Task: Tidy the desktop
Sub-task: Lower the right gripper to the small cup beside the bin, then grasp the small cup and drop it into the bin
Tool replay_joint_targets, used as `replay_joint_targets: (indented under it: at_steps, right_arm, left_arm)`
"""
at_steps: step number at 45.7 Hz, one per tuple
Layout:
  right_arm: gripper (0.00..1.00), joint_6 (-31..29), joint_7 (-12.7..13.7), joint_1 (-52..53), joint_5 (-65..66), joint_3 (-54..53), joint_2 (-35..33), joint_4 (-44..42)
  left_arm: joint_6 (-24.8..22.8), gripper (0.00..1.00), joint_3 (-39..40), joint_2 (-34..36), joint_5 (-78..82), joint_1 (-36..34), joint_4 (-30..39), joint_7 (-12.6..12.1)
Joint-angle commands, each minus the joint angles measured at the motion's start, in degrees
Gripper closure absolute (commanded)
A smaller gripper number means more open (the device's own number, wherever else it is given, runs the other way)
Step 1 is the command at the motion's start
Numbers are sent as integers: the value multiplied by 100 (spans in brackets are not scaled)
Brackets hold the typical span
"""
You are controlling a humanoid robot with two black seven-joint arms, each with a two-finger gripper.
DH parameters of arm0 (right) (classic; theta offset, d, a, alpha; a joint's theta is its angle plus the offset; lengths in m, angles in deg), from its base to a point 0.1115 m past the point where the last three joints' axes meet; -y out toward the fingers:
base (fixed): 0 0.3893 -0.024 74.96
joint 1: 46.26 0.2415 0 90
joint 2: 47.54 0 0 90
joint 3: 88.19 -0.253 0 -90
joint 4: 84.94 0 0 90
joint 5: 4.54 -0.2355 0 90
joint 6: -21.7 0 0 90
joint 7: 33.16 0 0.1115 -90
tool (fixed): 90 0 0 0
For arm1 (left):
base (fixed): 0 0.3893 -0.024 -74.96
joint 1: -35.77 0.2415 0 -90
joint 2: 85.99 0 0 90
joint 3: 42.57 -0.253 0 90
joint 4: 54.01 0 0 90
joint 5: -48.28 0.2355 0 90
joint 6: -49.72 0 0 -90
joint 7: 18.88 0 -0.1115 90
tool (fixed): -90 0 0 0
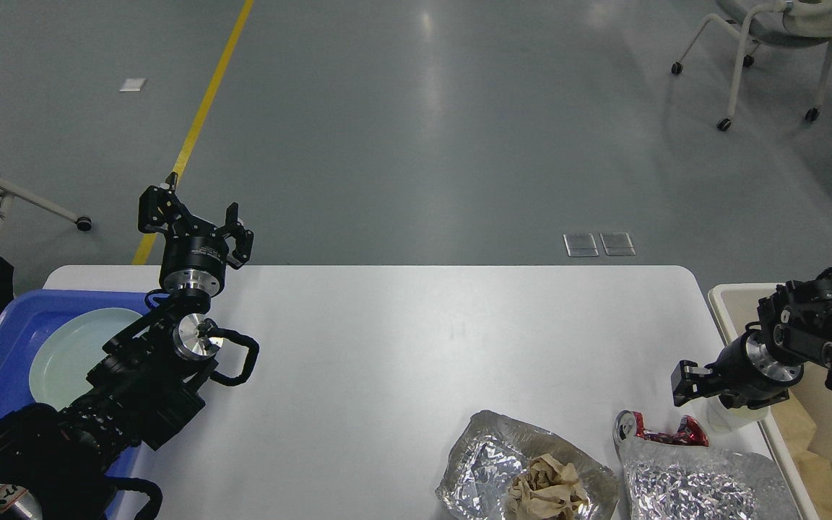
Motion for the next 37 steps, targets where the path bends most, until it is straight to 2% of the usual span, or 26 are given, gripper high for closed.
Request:
replay_joint_targets:
  at_steps: [1,6,7,22,28,37]
  right_arm:
    - [80,5,0,-4,2,21,-4,0]
    - [99,5,-9,5,2,39,-5,-9]
    - [100,5,-9,5,2,39,-5,-17]
    - [100,-12,-53,452,-7,4,-31,-105]
    - [100,-354,-115,1673,-33,-22,-276,149]
    - [100,-1760,-299,4089,-59,-207,-786,1071]
  left_arm:
    - [0,0,-2,0,0,-1,0,0]
    - [0,0,7,0,-9,-1,0,0]
    - [0,0,-2,0,0,-1,0,0]
    - [0,0,-2,0,0,-1,0,0]
    - [0,0,-2,0,0,-1,0,0]
    - [0,0,7,0,0,-1,0,0]
